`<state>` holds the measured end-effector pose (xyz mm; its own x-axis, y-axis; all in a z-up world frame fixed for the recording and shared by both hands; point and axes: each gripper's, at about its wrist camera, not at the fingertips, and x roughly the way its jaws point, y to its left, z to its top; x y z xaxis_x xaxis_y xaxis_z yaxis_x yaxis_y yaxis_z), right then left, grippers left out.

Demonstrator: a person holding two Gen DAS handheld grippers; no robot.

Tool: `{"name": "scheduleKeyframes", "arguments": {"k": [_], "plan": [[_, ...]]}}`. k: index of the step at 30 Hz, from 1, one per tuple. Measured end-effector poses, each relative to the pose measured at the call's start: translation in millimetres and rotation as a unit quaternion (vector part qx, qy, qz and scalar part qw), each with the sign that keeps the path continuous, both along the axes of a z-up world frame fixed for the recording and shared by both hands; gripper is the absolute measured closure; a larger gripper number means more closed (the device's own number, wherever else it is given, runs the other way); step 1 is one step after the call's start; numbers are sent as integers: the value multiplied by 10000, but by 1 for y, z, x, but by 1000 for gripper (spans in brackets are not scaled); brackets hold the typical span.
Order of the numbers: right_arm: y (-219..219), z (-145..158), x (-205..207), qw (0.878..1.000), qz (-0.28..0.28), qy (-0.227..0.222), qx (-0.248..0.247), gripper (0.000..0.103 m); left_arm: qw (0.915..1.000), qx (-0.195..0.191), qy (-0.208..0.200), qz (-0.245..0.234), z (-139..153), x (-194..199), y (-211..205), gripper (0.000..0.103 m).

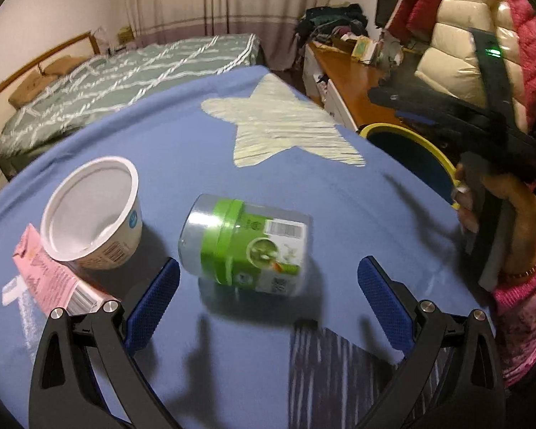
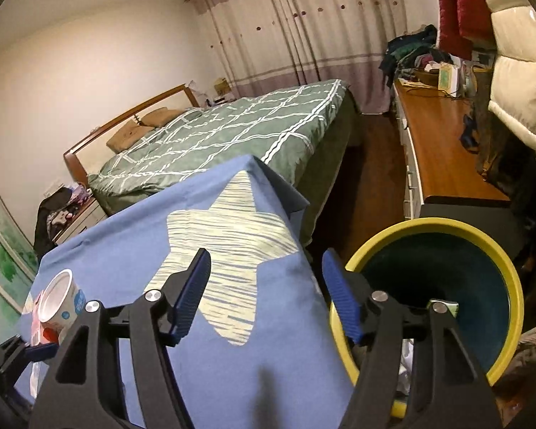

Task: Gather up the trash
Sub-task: 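Grasp the clear green-lidded jar with the left gripper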

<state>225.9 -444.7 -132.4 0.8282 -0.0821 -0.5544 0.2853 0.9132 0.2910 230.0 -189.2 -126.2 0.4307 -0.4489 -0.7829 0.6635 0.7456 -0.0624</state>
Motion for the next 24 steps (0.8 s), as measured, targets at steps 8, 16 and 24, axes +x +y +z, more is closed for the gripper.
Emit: {"name": "scheduleKeyframes", "arguments": {"k": [8, 16, 24], "plan": [[6, -1, 3, 9998, 167, 25, -44, 37, 9998, 45, -83, -180, -7, 14, -12, 5], [2, -2, 3, 9999, 157, 37, 7, 37, 9992, 122, -213, -323, -10, 25, -22, 7], [4, -2, 3, 9997, 224, 57, 12, 37, 9983, 329, -321, -371, -18, 30, -30, 22]]}}
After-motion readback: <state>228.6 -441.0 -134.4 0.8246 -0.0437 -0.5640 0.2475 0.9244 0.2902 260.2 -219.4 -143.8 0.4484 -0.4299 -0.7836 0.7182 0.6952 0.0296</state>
